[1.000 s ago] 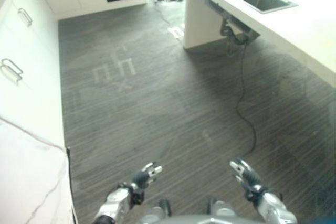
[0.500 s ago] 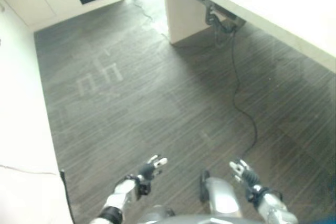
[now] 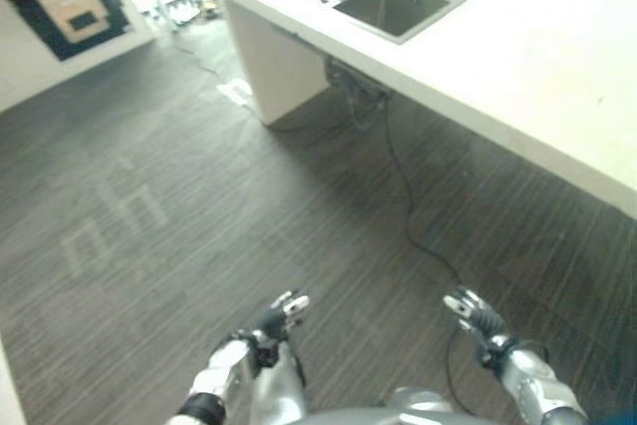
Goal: Place the dishes in the dishwasher.
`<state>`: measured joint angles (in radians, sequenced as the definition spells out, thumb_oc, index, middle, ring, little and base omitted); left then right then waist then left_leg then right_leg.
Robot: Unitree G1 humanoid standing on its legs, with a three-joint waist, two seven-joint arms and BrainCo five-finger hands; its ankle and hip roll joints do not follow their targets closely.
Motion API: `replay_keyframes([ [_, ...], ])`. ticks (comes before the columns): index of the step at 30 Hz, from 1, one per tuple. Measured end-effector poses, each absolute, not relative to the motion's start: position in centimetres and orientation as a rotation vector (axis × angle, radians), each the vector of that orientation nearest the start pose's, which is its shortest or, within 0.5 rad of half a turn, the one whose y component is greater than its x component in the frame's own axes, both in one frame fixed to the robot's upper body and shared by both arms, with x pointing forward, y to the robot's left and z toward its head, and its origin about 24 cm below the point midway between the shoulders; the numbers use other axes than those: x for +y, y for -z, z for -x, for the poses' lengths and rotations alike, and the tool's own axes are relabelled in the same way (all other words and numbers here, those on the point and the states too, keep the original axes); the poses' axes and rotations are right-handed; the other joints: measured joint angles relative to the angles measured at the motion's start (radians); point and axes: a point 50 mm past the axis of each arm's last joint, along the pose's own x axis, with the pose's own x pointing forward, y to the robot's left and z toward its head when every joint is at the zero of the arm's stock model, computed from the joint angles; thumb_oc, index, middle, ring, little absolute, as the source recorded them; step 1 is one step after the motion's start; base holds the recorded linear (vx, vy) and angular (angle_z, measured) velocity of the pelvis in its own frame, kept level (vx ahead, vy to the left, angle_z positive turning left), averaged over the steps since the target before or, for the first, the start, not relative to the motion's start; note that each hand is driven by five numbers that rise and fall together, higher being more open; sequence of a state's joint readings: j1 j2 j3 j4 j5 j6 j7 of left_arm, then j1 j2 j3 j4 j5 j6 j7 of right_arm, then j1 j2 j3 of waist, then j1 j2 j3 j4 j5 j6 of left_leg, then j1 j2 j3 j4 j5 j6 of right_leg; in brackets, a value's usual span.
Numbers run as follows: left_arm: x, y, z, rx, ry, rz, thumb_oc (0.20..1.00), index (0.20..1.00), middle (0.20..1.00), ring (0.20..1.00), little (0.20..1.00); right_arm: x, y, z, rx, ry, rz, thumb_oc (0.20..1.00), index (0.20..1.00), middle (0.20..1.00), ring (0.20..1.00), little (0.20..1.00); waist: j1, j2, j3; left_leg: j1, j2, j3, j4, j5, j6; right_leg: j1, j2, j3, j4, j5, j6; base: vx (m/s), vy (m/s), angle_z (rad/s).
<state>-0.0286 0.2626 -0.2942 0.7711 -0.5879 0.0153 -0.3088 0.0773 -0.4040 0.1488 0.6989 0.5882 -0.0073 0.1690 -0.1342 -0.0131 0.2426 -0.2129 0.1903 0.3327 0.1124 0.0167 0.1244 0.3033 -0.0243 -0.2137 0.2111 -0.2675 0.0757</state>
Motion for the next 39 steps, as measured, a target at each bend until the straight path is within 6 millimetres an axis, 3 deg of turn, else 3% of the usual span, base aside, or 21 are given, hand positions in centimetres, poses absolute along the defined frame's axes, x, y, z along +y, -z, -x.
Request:
replay_keyframes([
  [1, 17.3, 11.1, -18.3, 0.77, 0.248, 0.311, 1.0, 1.0, 1.0, 1.0, 1.0, -25.3, 10.2, -16.0, 0.75, 0.087, -0.192, 1.0, 1.0, 1.0, 1.0, 1.0, 0.005, 0.003, 0.0, 0.035, -0.019, -0.018, -0.01, 0.075, 0.025, -0.01, -0.021, -0.017, 0.101, -0.007, 0.015, 0.41, 0.376, -0.12],
  [3, 17.5, 11.0, -18.6, 0.769, 0.249, 0.296, 1.0, 1.0, 1.0, 1.0, 1.0, -24.2, 10.8, -15.3, 0.765, 0.067, -0.231, 1.0, 1.0, 1.0, 1.0, 1.0, -0.001, -0.023, -0.005, 0.104, -0.082, -0.029, -0.017, 0.093, 0.01, -0.096, -0.13, -0.023, 0.371, 0.025, 0.007, 0.29, 0.298, 0.08],
  [4, 17.5, 10.5, -19.5, 0.744, 0.255, 0.287, 1.0, 1.0, 1.0, 1.0, 1.0, -23.7, 10.8, -15.0, 0.757, 0.053, -0.246, 1.0, 1.0, 1.0, 1.0, 1.0, -0.007, -0.015, -0.008, 0.127, -0.118, -0.047, -0.051, 0.088, -0.015, -0.128, -0.151, -0.017, 0.313, -0.048, 0.023, 0.33, 0.405, 0.39],
  [7, 18.2, 9.3, -21.5, 0.696, 0.243, 0.235, 1.0, 1.0, 1.0, 1.0, 1.0, -22.2, 10.4, -15.6, 0.72, 0.02, -0.284, 1.0, 1.0, 1.0, 1.0, 1.0, 0.009, -0.009, -0.003, 0.152, -0.17, -0.052, -0.068, 0.068, 0.001, -0.215, -0.157, -0.017, 0.13, 0.004, 0.039, 0.25, 0.341, 0.39],
  [8, 18.8, 9.2, -21.6, 0.697, 0.224, 0.218, 1.0, 1.0, 1.0, 1.0, 1.0, -21.5, 10.4, -15.9, 0.709, 0.008, -0.301, 1.0, 1.0, 1.0, 1.0, 1.0, 0.015, -0.02, -0.004, 0.171, -0.189, -0.057, -0.063, 0.055, -0.012, -0.238, -0.171, -0.036, 0.155, 0.086, 0.017, 0.16, 0.238, 0.28],
  [12, 19.2, 8.9, -21.7, 0.682, 0.173, 0.192, 1.0, 1.0, 1.0, 1.0, 1.0, -21.0, 9.3, -17.9, 0.647, -0.002, -0.293, 1.0, 1.0, 1.0, 1.0, 1.0, 0.057, -0.008, -0.005, 0.219, -0.193, -0.054, -0.091, 0.005, 0.003, -0.377, -0.206, -0.039, 0.428, 0.176, 0.114, 0.21, 0.215, 0.04],
  [15, 19.5, 8.6, -21.9, 0.667, 0.158, 0.204, 1.0, 1.0, 1.0, 1.0, 1.0, -21.5, 9.4, -17.3, 0.658, 0.017, -0.289, 1.0, 1.0, 1.0, 1.0, 1.0, 0.053, -0.014, 0.003, 0.243, -0.194, -0.098, -0.139, 0.004, -0.008, -0.388, -0.075, -0.042, 0.226, 0.057, 0.049, 0.22, -0.047, 0.27],
  [17, 18.5, 8.6, -22.2, 0.664, 0.176, 0.224, 1.0, 1.0, 1.0, 1.0, 1.0, -22.6, 9.7, -16.2, 0.686, 0.036, -0.262, 1.0, 1.0, 1.0, 1.0, 1.0, 0.032, 0.001, 0.019, 0.256, -0.206, -0.145, -0.157, 0.003, -0.016, -0.416, 0.009, -0.012, -0.052, 0.098, -0.003, 0.29, -0.092, 0.72],
  [20, 18.0, 9.5, -21.4, 0.704, 0.176, 0.242, 1.0, 1.0, 1.0, 1.0, 1.0, -23.1, 10.2, -15.3, 0.719, 0.048, -0.252, 1.0, 1.0, 1.0, 1.0, 1.0, -0.015, -0.005, 0.043, 0.3, -0.258, -0.202, -0.147, -0.036, 0.009, -0.515, -0.051, 0.039, -0.204, 0.282, 0.076, 0.36, -0.081, 0.57],
  [25, 17.5, 10.6, -19.0, 0.753, 0.208, 0.245, 1.0, 1.0, 1.0, 1.0, 1.0, -22.6, 10.7, -14.6, 0.74, 0.057, -0.276, 1.0, 1.0, 1.0, 1.0, 1.0, -0.025, 0.004, 0.054, 0.371, -0.278, -0.257, -0.054, -0.174, -0.002, -0.528, -0.122, -0.018, -0.056, 0.312, 0.093, 0.31, -0.104, 0.39],
  [27, 17.2, 10.4, -19.3, 0.741, 0.224, 0.253, 1.0, 1.0, 1.0, 1.0, 1.0, -22.6, 10.5, -15.2, 0.728, 0.06, -0.271, 1.0, 1.0, 1.0, 1.0, 1.0, -0.03, 0.007, 0.049, 0.357, -0.242, -0.27, 0.057, -0.264, -0.038, -0.462, -0.094, -0.02, -0.044, 0.33, 0.022, 0.34, -0.149, 0.68],
  [28, 17.3, 10.2, -19.6, 0.732, 0.227, 0.255, 1.0, 1.0, 1.0, 1.0, 1.0, -22.6, 10.0, -16.4, 0.698, 0.047, -0.262, 1.0, 1.0, 1.0, 1.0, 1.0, -0.032, 0.012, 0.046, 0.359, -0.198, -0.212, 0.124, -0.289, -0.075, -0.451, -0.065, -0.036, 0.016, 0.272, -0.062, 0.29, -0.155, 0.49],
  [29, 17.2, 10.0, -19.9, 0.717, 0.233, 0.257, 1.0, 1.0, 1.0, 1.0, 1.0, -22.8, 9.1, -17.8, 0.654, 0.032, -0.243, 1.0, 1.0, 1.0, 1.0, 1.0, -0.029, 0.005, 0.04, 0.367, -0.174, -0.179, 0.177, -0.288, -0.102, -0.442, -0.06, -0.053, 0.077, 0.22, -0.088, 0.28, -0.138, 0.39],
  [30, 17.1, 9.6, -20.5, 0.696, 0.242, 0.256, 1.0, 1.0, 1.0, 1.0, 1.0, -23.3, 8.6, -18.6, 0.633, 0.031, -0.224, 1.0, 1.0, 1.0, 1.0, 1.0, -0.031, -0.011, 0.032, 0.331, -0.167, -0.17, 0.279, -0.271, -0.142, -0.44, -0.067, -0.064, 0.118, 0.185, -0.102, 0.26, -0.057, 0.38],
  [32, 16.8, 9.1, -21.2, 0.671, 0.265, 0.26, 1.0, 1.0, 1.0, 1.0, 1.0, -24.6, 7.7, -20.0, 0.611, 0.058, -0.18, 1.0, 1.0, 1.0, 1.0, 1.0, 0.006, -0.027, 0.03, 0.094, -0.131, -0.218, 0.745, -0.156, -0.235, -0.367, -0.05, -0.033, 0.055, 0.156, -0.116, 0.3, 0.108, -0.22],
  [33, 16.9, 9.1, -21.0, 0.679, 0.275, 0.261, 1.0, 1.0, 1.0, 1.0, 1.0, -25.1, 7.8, -20.0, 0.613, 0.078, -0.181, 1.0, 1.0, 1.0, 1.0, 1.0, 0.032, -0.031, 0.031, 0.046, -0.126, -0.234, 0.717, -0.191, -0.207, -0.312, -0.036, -0.009, 0.002, 0.161, -0.112, 0.3, 0.187, -0.75],
  [34, 17.2, 9.2, -20.7, 0.686, 0.278, 0.258, 1.0, 1.0, 1.0, 1.0, 1.0, -25.3, 7.9, -19.7, 0.624, 0.083, -0.179, 1.0, 1.0, 1.0, 1.0, 1.0, 0.041, -0.037, 0.026, 0.045, -0.125, -0.233, 0.498, -0.194, -0.183, -0.261, -0.029, 0.002, -0.049, 0.165, -0.113, 0.3, 0.203, -0.72],
  [35, 17.5, 9.3, -20.5, 0.694, 0.277, 0.253, 1.0, 1.0, 1.0, 1.0, 1.0, -25.5, 7.9, -19.6, 0.632, 0.085, -0.173, 1.0, 1.0, 1.0, 1.0, 1.0, 0.041, -0.036, 0.027, 0.048, -0.115, -0.239, 0.286, -0.172, -0.174, -0.218, -0.017, 0.015, -0.081, 0.166, -0.114, 0.25, 0.186, -0.7],
  [36, 17.6, 9.4, -20.4, 0.704, 0.274, 0.251, 1.0, 1.0, 1.0, 1.0, 1.0, -25.6, 8.3, -19.1, 0.661, 0.094, -0.174, 1.0, 1.0, 1.0, 1.0, 1.0, 0.042, -0.035, 0.028, 0.01, -0.098, -0.288, 0.111, -0.102, -0.207, -0.163, -0.004, 0.043, -0.127, 0.164, -0.109, 0.2, 0.207, -0.66],
  [37, 17.6, 9.5, -20.4, 0.705, 0.275, 0.253, 1.0, 1.0, 1.0, 1.0, 1.0, -25.5, 8.7, -18.6, 0.689, 0.093, -0.174, 1.0, 1.0, 1.0, 1.0, 1.0, 0.042, -0.033, 0.027, -0.022, -0.089, -0.318, 0.071, -0.061, -0.217, -0.135, 0.001, 0.053, -0.154, 0.161, -0.102, 0.13, 0.19, -0.95],
  [39, 17.2, 9.6, -20.2, 0.72, 0.291, 0.263, 1.0, 1.0, 1.0, 1.0, 1.0, -25.6, 10.2, -16.3, 0.781, 0.113, -0.175, 1.0, 1.0, 1.0, 1.0, 1.0, 0.039, -0.031, 0.019, -0.015, -0.074, -0.204, 0.078, -0.01, -0.145, -0.067, -0.016, 0.066, -0.189, 0.133, -0.058, 0.18, 0.223, -0.86],
])
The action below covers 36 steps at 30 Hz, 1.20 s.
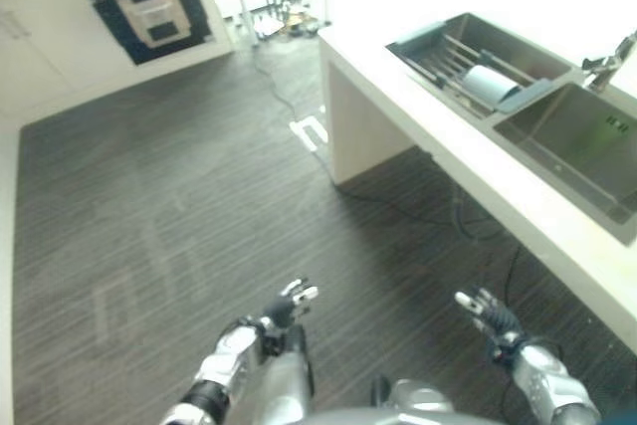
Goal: Place the dishes in the dishwasher.
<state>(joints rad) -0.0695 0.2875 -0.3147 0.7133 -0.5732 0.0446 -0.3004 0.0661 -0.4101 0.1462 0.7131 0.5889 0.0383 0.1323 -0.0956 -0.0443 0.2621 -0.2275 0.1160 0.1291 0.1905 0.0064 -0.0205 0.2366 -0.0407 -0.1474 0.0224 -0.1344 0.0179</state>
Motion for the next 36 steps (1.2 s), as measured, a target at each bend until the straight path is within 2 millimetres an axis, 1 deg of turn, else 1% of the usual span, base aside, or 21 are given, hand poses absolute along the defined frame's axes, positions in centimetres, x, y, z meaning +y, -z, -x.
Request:
replay_keyframes([
  [1, 16.9, 9.6, -20.4, 0.714, 0.301, 0.272, 1.0, 1.0, 1.0, 1.0, 1.0, -26.0, 10.6, -15.4, 0.809, 0.134, -0.169, 1.0, 1.0, 1.0, 1.0, 1.0, -0.014, 0.013, -0.012, 0.04, -0.018, 0.053, -0.036, 0.013, 0.027, 0.014, -0.002, 0.0, 0.0, -0.016, 0.024, 0.2, 0.198, -0.62],
  [2, 16.9, 9.6, -20.6, 0.713, 0.298, 0.268, 1.0, 1.0, 1.0, 1.0, 1.0, -26.1, 11.9, -13.5, 0.884, 0.18, -0.189, 1.0, 1.0, 1.0, 1.0, 1.0, -0.033, 0.016, -0.017, 0.103, -0.056, 0.04, -0.112, 0.121, 0.071, 0.018, -0.011, 0.017, 0.06, -0.046, 0.065, 0.2, 0.195, -0.46],
  [4, 17.2, 9.7, -21.1, 0.729, 0.288, 0.246, 1.0, 1.0, 1.0, 1.0, 1.0, -24.8, 13.6, -10.4, 0.971, 0.219, -0.259, 1.0, 1.0, 1.0, 1.0, 1.0, -0.065, 0.01, -0.017, 0.214, -0.081, 0.045, -0.258, 0.139, 0.114, -0.12, -0.059, -0.012, 0.348, -0.103, 0.086, 0.13, 0.141, -0.17],
  [7, 17.9, 8.5, -23.1, 0.68, 0.275, 0.213, 1.0, 1.0, 1.0, 1.0, 1.0, -23.6, 14.9, -7.6, 1.063, 0.234, -0.296, 1.0, 1.0, 1.0, 1.0, 1.0, -0.072, 0.007, -0.017, 0.238, -0.115, 0.045, -0.279, 0.118, 0.145, -0.28, -0.068, -0.008, 0.32, -0.122, 0.099, 0.1, 0.111, 0.16],
  [9, 18.2, 8.5, -23.2, 0.675, 0.263, 0.201, 1.0, 1.0, 1.0, 1.0, 1.0, -23.3, 15.0, -7.6, 1.065, 0.234, -0.301, 1.0, 1.0, 1.0, 1.0, 1.0, -0.07, 0.011, -0.015, 0.264, -0.124, 0.058, -0.279, 0.1, 0.155, -0.328, -0.073, -0.035, 0.346, -0.103, 0.1, 0.08, 0.063, -0.04],
  [11, 19.1, 8.9, -22.3, 0.699, 0.232, 0.188, 1.0, 1.0, 1.0, 1.0, 1.0, -22.9, 14.7, -9.6, 1.017, 0.212, -0.306, 1.0, 1.0, 1.0, 1.0, 1.0, -0.042, 0.012, -0.017, 0.279, -0.119, 0.102, -0.279, 0.072, 0.138, -0.381, -0.075, -0.089, 0.415, -0.079, 0.102, 0.11, 0.052, -0.52],
  [13, 19.9, 9.8, -20.8, 0.74, 0.186, 0.185, 1.0, 1.0, 1.0, 1.0, 1.0, -22.7, 14.3, -11.2, 0.973, 0.191, -0.298, 1.0, 1.0, 1.0, 1.0, 1.0, -0.028, 0.013, -0.016, 0.292, -0.109, 0.171, -0.279, 0.049, 0.135, -0.384, -0.106, -0.21, 0.429, -0.075, 0.105, 0.27, -0.008, -1.1],
  [14, 20.0, 10.2, -20.1, 0.76, 0.168, 0.193, 1.0, 1.0, 1.0, 1.0, 1.0, -23.0, 14.3, -11.5, 0.976, 0.206, -0.292, 1.0, 1.0, 1.0, 1.0, 1.0, -0.026, 0.011, -0.017, 0.31, -0.104, 0.211, -0.279, 0.01, 0.112, -0.342, -0.105, -0.233, 0.324, -0.072, 0.102, 0.27, -0.054, -1.31],
  [16, 18.9, 10.1, -20.5, 0.732, 0.169, 0.247, 1.0, 1.0, 1.0, 1.0, 1.0, -24.0, 14.9, -9.9, 1.043, 0.261, -0.279, 1.0, 1.0, 1.0, 1.0, 1.0, -0.04, 0.004, -0.014, 0.312, -0.102, 0.245, -0.248, -0.005, 0.101, -0.309, -0.084, -0.222, 0.188, -0.041, 0.079, 0.17, -0.095, -0.69],
  [18, 18.0, 10.0, -20.9, 0.713, 0.184, 0.264, 1.0, 1.0, 1.0, 1.0, 1.0, -24.8, 15.3, -8.1, 1.115, 0.294, -0.246, 1.0, 1.0, 1.0, 1.0, 1.0, -0.058, 0.008, -0.011, 0.296, -0.092, 0.244, -0.2, -0.035, 0.071, -0.286, -0.071, -0.215, 0.154, 0.072, 0.032, 0.16, -0.176, -0.15],
  [20, 17.7, 9.7, -21.5, 0.696, 0.193, 0.269, 1.0, 1.0, 1.0, 1.0, 1.0, -26.0, 15.4, -7.4, 1.157, 0.355, -0.241, 1.0, 1.0, 1.0, 1.0, 1.0, -0.069, 0.045, 0.009, 0.282, -0.057, 0.241, -0.148, -0.058, 0.057, -0.327, -0.067, -0.206, 0.28, 0.036, 0.028, 0.24, -0.221, 0.01],
  [21, 17.7, 9.4, -21.8, 0.68, 0.192, 0.271, 1.0, 1.0, 1.0, 1.0, 1.0, -26.3, 15.6, -6.4, 1.197, 0.393, -0.242, 1.0, 1.0, 1.0, 1.0, 1.0, -0.067, 0.042, 0.01, 0.27, -0.042, 0.238, -0.073, -0.101, 0.027, -0.308, -0.059, -0.182, 0.289, -0.029, 0.004, 0.3, -0.225, 0.1],
  [23, 17.6, 9.5, -21.6, 0.678, 0.179, 0.314, 1.0, 1.0, 1.0, 1.0, 1.0, -26.5, 15.5, -6.8, 1.189, 0.413, -0.256, 1.0, 1.0, 1.0, 1.0, 1.0, -0.071, 0.06, 0.011, 0.23, -0.003, 0.234, 0.049, -0.154, -0.005, -0.304, -0.035, -0.182, 0.296, -0.073, -0.022, 0.14, -0.151, 0.02],
  [25, 17.4, 9.5, -21.7, 0.674, 0.18, 0.335, 1.0, 1.0, 1.0, 1.0, 1.0, -26.4, 15.5, -7.1, 1.186, 0.408, -0.25, 1.0, 1.0, 1.0, 1.0, 1.0, -0.061, 0.035, 0.013, 0.079, 0.05, 0.193, 0.367, -0.111, -0.055, -0.283, -0.038, -0.175, 0.273, -0.07, -0.064, 0.16, 0.046, -0.12],
  [26, 16.9, 9.4, -21.7, 0.667, 0.191, 0.361, 1.0, 1.0, 1.0, 1.0, 1.0, -27.1, 15.2, -7.6, 1.172, 0.412, -0.23, 1.0, 1.0, 1.0, 1.0, 1.0, -0.056, 0.034, 0.016, 0.035, 0.06, 0.179, 0.412, -0.123, -0.061, -0.265, -0.031, -0.172, 0.251, -0.054, -0.066, 0.21, 0.132, -0.29],
  [28, 16.4, 8.9, -21.9, 0.643, 0.239, 0.381, 1.0, 1.0, 1.0, 1.0, 1.0, -28.3, 14.7, -8.3, 1.151, 0.419, -0.197, 1.0, 1.0, 1.0, 1.0, 1.0, -0.053, 0.049, 0.007, 0.093, 0.037, 0.176, 0.129, -0.121, -0.038, -0.226, -0.004, -0.153, 0.2, -0.043, -0.066, 0.37, 0.187, -0.41],
  [29, 16.3, 8.8, -21.9, 0.642, 0.248, 0.382, 1.0, 1.0, 1.0, 1.0, 1.0, -28.5, 14.4, -8.8, 1.125, 0.414, -0.184, 1.0, 1.0, 1.0, 1.0, 1.0, -0.062, 0.057, 0.003, 0.119, 0.01, 0.126, -0.031, -0.102, -0.037, -0.202, 0.016, -0.116, 0.165, -0.036, -0.068, 0.49, 0.251, -0.67],
  [31, 16.7, 9.5, -21.1, 0.676, 0.221, 0.381, 1.0, 1.0, 1.0, 1.0, 1.0, -28.3, 14.3, -9.6, 1.115, 0.398, -0.185, 1.0, 1.0, 1.0, 1.0, 1.0, -0.022, 0.055, -0.009, 0.127, 0.008, -0.09, -0.234, -0.035, -0.089, -0.164, 0.052, -0.017, 0.058, 0.014, -0.06, 0.37, 0.245, -1.26],
  [32, 17.0, 10.1, -20.6, 0.708, 0.199, 0.383, 1.0, 1.0, 1.0, 1.0, 1.0, -28.3, 14.3, -10.0, 1.11, 0.395, -0.188, 1.0, 1.0, 1.0, 1.0, 1.0, 0.0, 0.052, -0.008, 0.118, 0.031, -0.123, -0.274, -0.007, -0.094, -0.147, 0.056, 0.028, 0.024, 0.04, -0.054, 0.28, 0.248, -1.6],
  [34, 17.2, 11.3, -19.4, 0.781, 0.173, 0.393, 1.0, 1.0, 1.0, 1.0, 1.0, -28.8, 14.4, -8.9, 1.139, 0.426, -0.191, 1.0, 1.0, 1.0, 1.0, 1.0, -0.021, 0.046, -0.005, 0.084, 0.121, -0.006, -0.209, 0.015, -0.088, -0.082, 0.049, 0.043, 0.005, 0.026, -0.039, 0.31, 0.307, -0.9],
  [36, 17.0, 11.2, -19.7, 0.777, 0.18, 0.398, 1.0, 1.0, 1.0, 1.0, 1.0, -29.2, 14.7, -6.8, 1.172, 0.477, -0.215, 1.0, 1.0, 1.0, 1.0, 1.0, -0.054, 0.062, -0.018, 0.099, 0.113, 0.062, -0.173, 0.019, -0.082, -0.054, 0.023, 0.043, 0.007, 0.001, 0.001, 0.27, 0.281, -0.16],
])
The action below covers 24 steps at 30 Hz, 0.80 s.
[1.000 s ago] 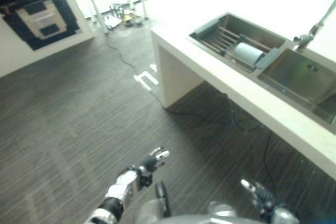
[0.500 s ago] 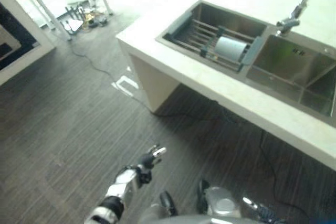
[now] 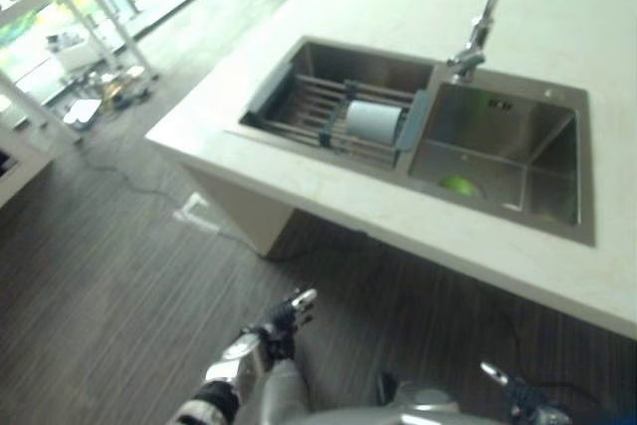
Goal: Place the dishes in the dishwasher.
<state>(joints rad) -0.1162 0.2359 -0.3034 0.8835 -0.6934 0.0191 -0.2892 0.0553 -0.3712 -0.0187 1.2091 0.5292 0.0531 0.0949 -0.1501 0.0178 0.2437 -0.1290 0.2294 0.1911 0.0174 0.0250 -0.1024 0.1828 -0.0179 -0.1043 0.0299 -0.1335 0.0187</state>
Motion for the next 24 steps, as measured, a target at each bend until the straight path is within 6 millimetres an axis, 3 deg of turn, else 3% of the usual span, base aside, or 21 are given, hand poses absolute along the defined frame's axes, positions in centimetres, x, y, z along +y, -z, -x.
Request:
replay_keyframes([
  [3, 19.0, 11.7, -19.4, 0.803, 0.082, 0.4, 1.0, 1.0, 1.0, 1.0, 1.0, -27.6, 15.6, -5.1, 1.215, 0.514, -0.298, 1.0, 1.0, 1.0, 1.0, 1.0, -0.002, -0.024, -0.002, 0.119, -0.097, 0.007, -0.112, 0.113, 0.045, -0.015, -0.085, -0.001, 0.087, -0.013, 0.065, 0.2, 0.202, -0.73],
  [4, 19.4, 11.9, -19.0, 0.819, 0.065, 0.391, 1.0, 1.0, 1.0, 1.0, 1.0, -27.3, 15.7, -5.0, 1.22, 0.512, -0.305, 1.0, 1.0, 1.0, 1.0, 1.0, -0.001, -0.027, -0.002, 0.138, -0.113, 0.013, -0.113, 0.122, 0.064, -0.019, -0.101, -0.017, 0.109, -0.009, 0.078, 0.1, 0.112, -0.79],
  [5, 19.7, 12.1, -18.9, 0.832, 0.058, 0.372, 1.0, 1.0, 1.0, 1.0, 1.0, -27.0, 15.9, -4.3, 1.235, 0.507, -0.314, 1.0, 1.0, 1.0, 1.0, 1.0, -0.017, -0.029, -0.007, 0.143, -0.138, 0.014, -0.113, 0.096, 0.097, -0.06, -0.14, -0.052, 0.171, -0.016, 0.092, 0.09, 0.11, -0.21],
  [7, 19.9, 11.6, -19.8, 0.8, 0.062, 0.352, 1.0, 1.0, 1.0, 1.0, 1.0, -26.6, 16.1, -3.5, 1.259, 0.501, -0.313, 1.0, 1.0, 1.0, 1.0, 1.0, -0.017, -0.017, -0.009, 0.127, -0.152, 0.014, -0.113, 0.085, 0.132, -0.12, -0.15, -0.053, 0.161, -0.033, 0.11, 0.05, 0.08, 0.06],
  [9, 20.4, 11.8, -19.4, 0.822, 0.047, 0.311, 1.0, 1.0, 1.0, 1.0, 1.0, -26.1, 16.2, -3.5, 1.253, 0.491, -0.321, 1.0, 1.0, 1.0, 1.0, 1.0, -0.009, -0.022, -0.012, 0.124, -0.164, 0.024, -0.112, 0.074, 0.152, -0.18, -0.167, -0.049, 0.148, -0.018, 0.132, 0.03, 0.063, 0.02],
  [10, 20.4, 11.8, -19.4, 0.822, 0.047, 0.311, 1.0, 1.0, 1.0, 1.0, 1.0, -26.1, 16.2, -3.5, 1.253, 0.491, -0.321, 1.0, 1.0, 1.0, 1.0, 1.0, -0.009, -0.022, -0.012, 0.124, -0.164, 0.024, -0.112, 0.074, 0.152, -0.18, -0.167, -0.049, 0.148, -0.018, 0.132, 0.03, 0.045, -0.02],
  [12, 21.1, 12.7, -17.7, 0.888, 0.019, 0.264, 1.0, 1.0, 1.0, 1.0, 1.0, -26.0, 15.9, -5.5, 1.174, 0.47, -0.325, 1.0, 1.0, 1.0, 1.0, 1.0, 0.011, -0.036, -0.022, 0.125, -0.19, 0.037, -0.112, 0.062, 0.155, -0.261, -0.185, -0.047, 0.139, 0.061, 0.129, 0.06, 0.026, 0.0],
  [14, 21.6, 13.4, -16.3, 0.935, 0.005, 0.221, 1.0, 1.0, 1.0, 1.0, 1.0, -25.6, 16.0, -5.8, 1.168, 0.47, -0.338, 1.0, 1.0, 1.0, 1.0, 1.0, 0.029, -0.064, -0.045, 0.134, -0.212, 0.04, -0.106, 0.051, 0.134, -0.256, -0.183, -0.063, 0.098, 0.134, 0.119, 0.09, 0.026, -0.09],
  [16, 21.3, 14.2, -15.0, 0.992, -0.007, 0.202, 1.0, 1.0, 1.0, 1.0, 1.0, -25.8, 15.9, -6.0, 1.157, 0.482, -0.344, 1.0, 1.0, 1.0, 1.0, 1.0, 0.022, -0.045, -0.057, 0.139, -0.191, 0.046, -0.106, 0.047, 0.123, -0.251, -0.158, -0.072, 0.092, 0.138, 0.116, 0.11, 0.028, -0.35],
  [17, 21.6, 14.5, -14.2, 1.02, -0.037, 0.199, 1.0, 1.0, 1.0, 1.0, 1.0, -25.6, 15.9, -6.1, 1.162, 0.479, -0.347, 1.0, 1.0, 1.0, 1.0, 1.0, 0.028, -0.04, -0.057, 0.169, -0.172, 0.075, -0.106, 0.036, 0.11, -0.248, -0.132, -0.092, 0.092, 0.172, 0.13, 0.15, 0.01, -0.89],
  [18, 21.8, 14.9, -13.2, 1.053, -0.06, 0.199, 1.0, 1.0, 1.0, 1.0, 1.0, -25.7, 15.9, -6.3, 1.155, 0.475, -0.346, 1.0, 1.0, 1.0, 1.0, 1.0, 0.036, -0.028, -0.061, 0.19, -0.143, 0.1, -0.113, 0.029, 0.111, -0.253, -0.111, -0.131, 0.07, 0.219, 0.153, 0.09, -0.03, -1.49],
  [19, 22.4, 15.3, -11.6, 1.087, -0.122, 0.223, 1.0, 1.0, 1.0, 1.0, 1.0, -25.6, 15.7, -7.6, 1.136, 0.452, -0.339, 1.0, 1.0, 1.0, 1.0, 1.0, 0.053, -0.01, -0.068, 0.205, -0.109, 0.186, -0.112, 0.034, 0.106, -0.252, -0.113, -0.246, 0.037, 0.238, 0.196, 0.09, -0.08, -2.39],
  [20, 23.2, 15.5, -10.2, 1.095, -0.228, 0.275, 1.0, 1.0, 1.0, 1.0, 1.0, -25.4, 15.6, -8.6, 1.134, 0.399, -0.303, 1.0, 1.0, 1.0, 1.0, 1.0, 0.087, -0.018, -0.083, 0.231, -0.105, 0.31, -0.113, 0.013, 0.104, -0.28, -0.213, -0.531, 0.13, 0.165, 0.122, 0.08, -0.198, -2.27],
  [21, 23.3, 15.7, -9.4, 1.118, -0.262, 0.287, 1.0, 1.0, 1.0, 1.0, 1.0, -25.5, 15.5, -8.9, 1.128, 0.388, -0.29, 1.0, 1.0, 1.0, 1.0, 1.0, 0.088, -0.014, -0.087, 0.236, -0.109, 0.318, -0.113, 0.0, 0.089, -0.273, -0.264, -0.586, 0.156, 0.155, 0.126, 0.11, -0.254, -1.4],
  [23, 24.0, 15.6, -9.8, 1.137, -0.294, 0.278, 1.0, 1.0, 1.0, 1.0, 1.0, -25.1, 16.0, -6.6, 1.167, 0.386, -0.285, 1.0, 1.0, 1.0, 1.0, 1.0, 0.062, 0.006, -0.099, 0.186, -0.089, 0.201, -0.086, 0.025, 0.073, -0.263, -0.263, -0.352, 0.16, 0.116, 0.201, 0.1, -0.322, 0.44],
  [24, 24.6, 15.5, -9.8, 1.125, -0.329, 0.288, 1.0, 1.0, 1.0, 1.0, 1.0, -24.8, 16.1, -6.0, 1.184, 0.381, -0.288, 1.0, 1.0, 1.0, 1.0, 1.0, 0.055, -0.001, -0.102, 0.17, -0.085, 0.169, -0.077, 0.029, 0.065, -0.238, -0.25, -0.313, 0.126, 0.115, 0.197, 0.0, -0.3, 0.76],
])
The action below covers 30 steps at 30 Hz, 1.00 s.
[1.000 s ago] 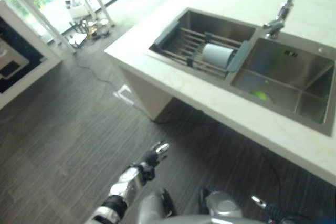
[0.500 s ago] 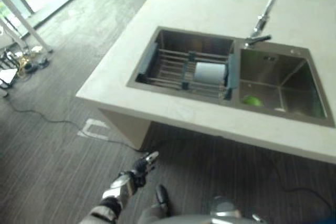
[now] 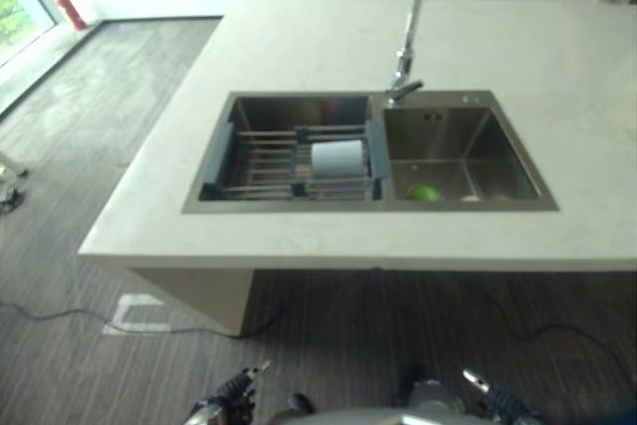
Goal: Place the dishes in the dishwasher.
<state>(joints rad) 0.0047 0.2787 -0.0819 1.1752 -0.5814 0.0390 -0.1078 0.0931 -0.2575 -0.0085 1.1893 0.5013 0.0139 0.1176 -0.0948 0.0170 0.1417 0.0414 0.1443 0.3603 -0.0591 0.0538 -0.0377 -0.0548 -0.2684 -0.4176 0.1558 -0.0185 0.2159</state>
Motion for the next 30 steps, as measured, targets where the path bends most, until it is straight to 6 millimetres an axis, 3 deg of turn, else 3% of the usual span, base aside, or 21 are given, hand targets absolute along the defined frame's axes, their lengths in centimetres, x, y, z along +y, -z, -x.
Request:
replay_keyframes([
  [1, 24.7, 15.6, -9.2, 1.116, -0.406, 0.347, 1.0, 1.0, 1.0, 1.0, 1.0, -25.1, 16.3, -4.7, 1.212, 0.407, -0.289, 1.0, 1.0, 1.0, 1.0, 1.0, 0.002, -0.003, -0.003, 0.0, 0.014, -0.02, 0.003, 0.013, -0.031, 0.046, 0.028, -0.01, -0.056, 0.019, -0.061, 0.01, -0.283, 0.37],
  [3, 22.5, 16.6, -6.4, 1.177, -0.429, 0.431, 1.0, 1.0, 1.0, 1.0, 1.0, -27.3, 15.7, -3.9, 1.204, 0.472, -0.258, 1.0, 1.0, 1.0, 1.0, 1.0, 0.023, 0.077, -0.012, -0.003, 0.089, -0.039, 0.029, 0.032, -0.048, 0.057, 0.116, -0.01, -0.073, 0.003, -0.103, 0.02, -0.357, -0.05],
  [6, 19.9, 17.3, -4.7, 1.231, -0.396, 0.476, 1.0, 1.0, 1.0, 1.0, 1.0, -28.6, 15.3, -3.6, 1.187, 0.521, -0.24, 1.0, 1.0, 1.0, 1.0, 1.0, 0.025, 0.09, -0.011, 0.009, 0.114, -0.05, 0.051, 0.033, -0.05, 0.082, 0.143, -0.014, -0.091, -0.005, -0.118, 0.0, -0.189, -0.06],
  [8, 19.1, 17.4, -4.9, 1.237, -0.362, 0.472, 1.0, 1.0, 1.0, 1.0, 1.0, -29.4, 14.9, -3.6, 1.181, 0.533, -0.22, 1.0, 1.0, 1.0, 1.0, 1.0, 0.026, 0.091, -0.011, 0.011, 0.116, -0.049, 0.046, 0.03, -0.054, 0.083, 0.144, -0.018, -0.088, -0.008, -0.122, -0.02, -0.105, 0.02],
  [10, 19.5, 17.2, -5.6, 1.207, -0.37, 0.46, 1.0, 1.0, 1.0, 1.0, 1.0, -30.1, 14.7, -3.5, 1.179, 0.546, -0.205, 1.0, 1.0, 1.0, 1.0, 1.0, 0.023, 0.095, -0.01, 0.013, 0.109, -0.05, 0.042, 0.014, -0.078, 0.082, 0.141, -0.015, -0.084, -0.006, -0.119, -0.01, -0.064, 0.03],
  [12, 20.6, 16.9, -6.6, 1.171, -0.384, 0.445, 1.0, 1.0, 1.0, 1.0, 1.0, -29.7, 14.9, -3.2, 1.19, 0.549, -0.225, 1.0, 1.0, 1.0, 1.0, 1.0, 0.023, 0.094, -0.009, 0.006, 0.084, -0.055, 0.073, -0.007, -0.071, 0.082, 0.129, 0.045, -0.082, -0.01, -0.117, -0.01, 0.023, 0.02],
  [14, 20.6, 16.8, -7.2, 1.155, -0.377, 0.444, 1.0, 1.0, 1.0, 1.0, 1.0, -29.5, 15.0, -3.2, 1.197, 0.549, -0.222, 1.0, 1.0, 1.0, 1.0, 1.0, 0.026, 0.099, -0.002, -0.039, 0.069, -0.111, 0.17, -0.023, -0.074, 0.078, 0.099, 0.069, -0.083, -0.014, -0.115, -0.03, 0.169, -0.03],
  [16, 20.3, 16.8, -7.1, 1.15, -0.355, 0.458, 1.0, 1.0, 1.0, 1.0, 1.0, -30.0, 14.8, -3.4, 1.184, 0.568, -0.221, 1.0, 1.0, 1.0, 1.0, 1.0, 0.033, 0.085, 0.003, -0.07, 0.043, -0.186, 0.207, -0.03, -0.076, 0.086, 0.065, 0.103, -0.119, 0.015, -0.106, 0.01, 0.276, -0.27],
  [18, 20.2, 16.9, -7.1, 1.159, -0.342, 0.469, 1.0, 1.0, 1.0, 1.0, 1.0, -30.6, 14.5, -3.4, 1.159, 0.629, -0.257, 1.0, 1.0, 1.0, 1.0, 1.0, 0.019, 0.093, 0.004, -0.035, 0.045, -0.163, 0.083, -0.027, -0.065, 0.087, 0.068, 0.099, -0.144, 0.041, -0.081, 0.08, 0.324, -0.17],
  [19, 20.5, 16.8, -7.1, 1.16, -0.345, 0.463, 1.0, 1.0, 1.0, 1.0, 1.0, -29.8, 14.9, -3.1, 1.157, 0.654, -0.298, 1.0, 1.0, 1.0, 1.0, 1.0, 0.017, 0.046, 0.003, 0.004, 0.005, -0.138, 0.024, -0.009, -0.057, 0.098, 0.033, 0.103, -0.163, 0.055, -0.064, 0.09, 0.291, -0.17],
  [20, 20.8, 16.8, -7.1, 1.162, -0.349, 0.455, 1.0, 1.0, 1.0, 1.0, 1.0, -28.7, 15.4, -2.7, 1.165, 0.654, -0.328, 1.0, 1.0, 1.0, 1.0, 1.0, 0.013, 0.019, -0.003, 0.037, -0.029, -0.127, -0.022, 0.004, -0.043, 0.11, 0.013, 0.105, -0.174, 0.06, -0.057, 0.08, 0.217, -0.21],
  [22, 21.8, 16.6, -7.3, 1.146, -0.37, 0.449, 1.0, 1.0, 1.0, 1.0, 1.0, -26.0, 16.3, -2.4, 1.181, 0.612, -0.362, 1.0, 1.0, 1.0, 1.0, 1.0, 0.003, -0.032, 0.0, 0.056, -0.073, -0.115, -0.037, -0.004, -0.021, 0.116, -0.032, 0.11, -0.171, 0.066, -0.045, 0.04, 0.128, -0.16],
  [24, 23.5, 16.2, -7.3, 1.143, -0.399, 0.426, 1.0, 1.0, 1.0, 1.0, 1.0, -23.3, 17.0, -1.8, 1.214, 0.577, -0.399, 1.0, 1.0, 1.0, 1.0, 1.0, 0.002, -0.062, -0.005, 0.071, -0.085, -0.082, -0.036, -0.01, -0.01, 0.1, -0.045, 0.1, -0.15, 0.107, -0.028, 0.01, 0.069, -0.4],
  [27, 23.9, 16.2, -7.1, 1.158, -0.439, 0.417, 1.0, 1.0, 1.0, 1.0, 1.0, -24.1, 16.7, -2.5, 1.174, 0.567, -0.371, 1.0, 1.0, 1.0, 1.0, 1.0, -0.009, -0.048, -0.002, 0.081, -0.092, -0.063, -0.03, -0.017, -0.013, 0.102, -0.049, 0.101, -0.153, 0.11, -0.02, 0.03, 0.05, -0.24],
  [30, 25.8, 15.8, -6.7, 1.084, -0.647, 0.553, 1.0, 1.0, 1.0, 1.0, 1.0, -26.4, 15.8, -3.6, 1.118, 0.581, -0.315, 1.0, 1.0, 1.0, 1.0, 1.0, -0.01, -0.019, -0.003, 0.085, -0.08, -0.057, -0.03, -0.018, -0.017, 0.111, -0.036, 0.101, -0.168, 0.108, -0.018, 0.06, 0.021, -0.06],
])
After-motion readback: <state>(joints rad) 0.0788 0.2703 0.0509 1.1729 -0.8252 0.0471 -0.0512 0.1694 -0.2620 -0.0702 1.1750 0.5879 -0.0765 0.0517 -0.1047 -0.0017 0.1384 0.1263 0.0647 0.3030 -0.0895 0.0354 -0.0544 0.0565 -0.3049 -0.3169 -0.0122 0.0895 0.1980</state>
